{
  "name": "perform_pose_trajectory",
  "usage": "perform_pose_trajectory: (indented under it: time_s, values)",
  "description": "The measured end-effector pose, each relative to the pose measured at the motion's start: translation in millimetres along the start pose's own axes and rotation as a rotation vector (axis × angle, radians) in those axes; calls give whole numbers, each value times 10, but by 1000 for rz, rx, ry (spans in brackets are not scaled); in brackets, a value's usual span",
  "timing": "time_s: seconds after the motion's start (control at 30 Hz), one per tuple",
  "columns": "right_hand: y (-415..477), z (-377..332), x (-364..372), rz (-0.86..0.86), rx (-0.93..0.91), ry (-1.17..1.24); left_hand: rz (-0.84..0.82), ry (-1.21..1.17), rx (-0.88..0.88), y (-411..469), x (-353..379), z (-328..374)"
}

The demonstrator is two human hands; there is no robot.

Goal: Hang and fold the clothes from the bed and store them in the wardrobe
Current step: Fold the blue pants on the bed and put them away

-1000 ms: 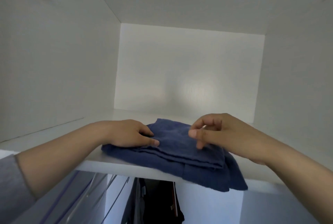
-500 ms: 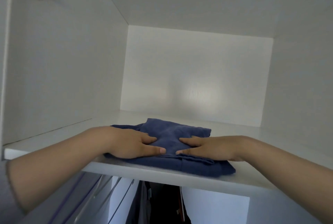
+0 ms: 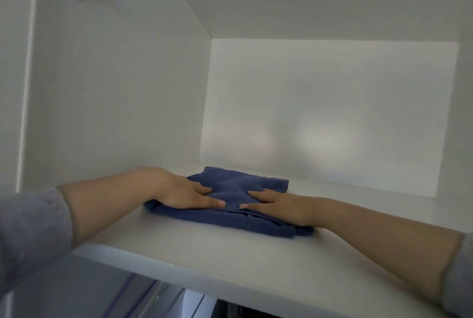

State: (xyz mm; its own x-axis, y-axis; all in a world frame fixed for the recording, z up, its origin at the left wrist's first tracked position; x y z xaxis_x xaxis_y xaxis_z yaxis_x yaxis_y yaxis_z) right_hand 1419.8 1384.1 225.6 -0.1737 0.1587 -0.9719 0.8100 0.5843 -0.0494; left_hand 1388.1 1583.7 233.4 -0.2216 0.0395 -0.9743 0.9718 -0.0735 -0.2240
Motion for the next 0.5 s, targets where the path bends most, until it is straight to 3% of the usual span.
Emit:
perform_pose_trajectory:
  time_s: [0.4,0.5]
  values:
    - [1192,239,-92,11,-6,-37,55,109,-30,927,-173,-500]
    - [1428,342,-109,31,-13,-32,138,-42,-43,1187,-159,-603]
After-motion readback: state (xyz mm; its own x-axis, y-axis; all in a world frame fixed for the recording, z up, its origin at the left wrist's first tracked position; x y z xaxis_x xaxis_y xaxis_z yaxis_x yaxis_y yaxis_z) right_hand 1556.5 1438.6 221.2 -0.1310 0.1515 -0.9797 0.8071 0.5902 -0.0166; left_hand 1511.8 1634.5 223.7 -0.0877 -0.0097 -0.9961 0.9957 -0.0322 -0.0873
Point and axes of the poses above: each hand's wrist, its own y-axis towards the middle knuckle, its own x-axis out of the palm, z = x × y, the point moved 5 cm from there along y, towards the middle knuckle, and after that the axes turned 2 degrees about -z, right-handed, at the moved point
